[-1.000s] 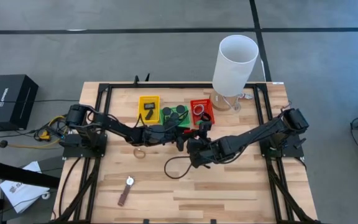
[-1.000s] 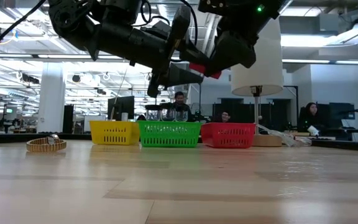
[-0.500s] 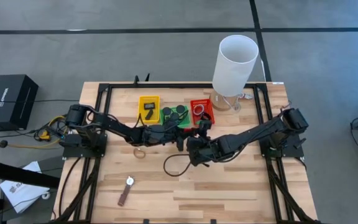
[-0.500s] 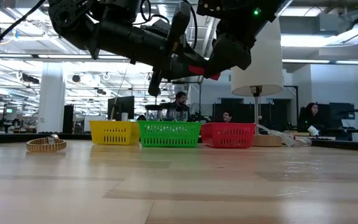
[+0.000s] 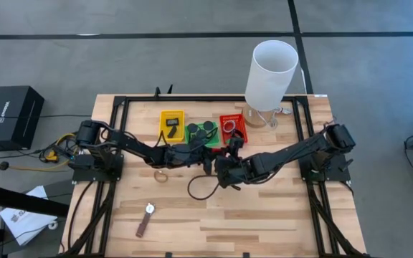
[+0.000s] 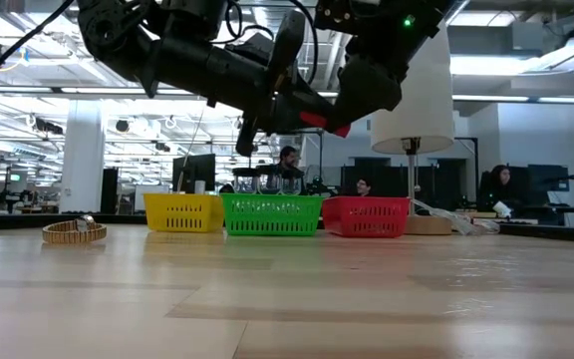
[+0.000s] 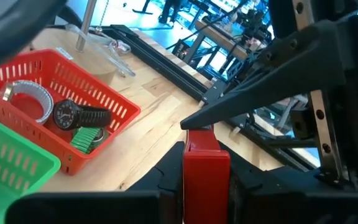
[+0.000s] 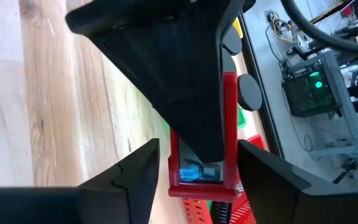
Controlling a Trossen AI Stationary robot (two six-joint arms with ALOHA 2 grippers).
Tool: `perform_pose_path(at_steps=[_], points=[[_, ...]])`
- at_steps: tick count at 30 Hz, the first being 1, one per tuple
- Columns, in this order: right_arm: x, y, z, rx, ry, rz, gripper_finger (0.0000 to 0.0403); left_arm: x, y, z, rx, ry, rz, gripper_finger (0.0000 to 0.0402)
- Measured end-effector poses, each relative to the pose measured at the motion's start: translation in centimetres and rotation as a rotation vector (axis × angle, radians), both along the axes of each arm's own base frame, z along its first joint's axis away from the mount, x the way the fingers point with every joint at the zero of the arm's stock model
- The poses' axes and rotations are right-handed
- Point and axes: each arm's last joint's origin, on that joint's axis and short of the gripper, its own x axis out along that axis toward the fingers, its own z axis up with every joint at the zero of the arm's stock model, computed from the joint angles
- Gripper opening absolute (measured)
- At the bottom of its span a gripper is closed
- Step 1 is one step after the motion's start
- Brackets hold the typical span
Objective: Pick & Place Office items
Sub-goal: Put the red digital clock into the yellow basket
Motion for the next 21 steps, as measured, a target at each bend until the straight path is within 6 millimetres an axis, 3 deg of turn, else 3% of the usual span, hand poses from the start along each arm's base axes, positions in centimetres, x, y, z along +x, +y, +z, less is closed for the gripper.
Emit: perform_pose_path(at_steps=[15, 21], points=[[-0.2, -0.1, -0.1, 0.025, -0.016, -0.04, 0.0219, -0.3, 1.4, -1.3, 0.033, 0.156, 0.042, 0.0046], [-0.4, -0.1, -0.2, 0.036, -0.016, -0.062, 0.0206, -1.8, 2.2, 0.7, 0.062, 0.183, 0.057, 0.0055]])
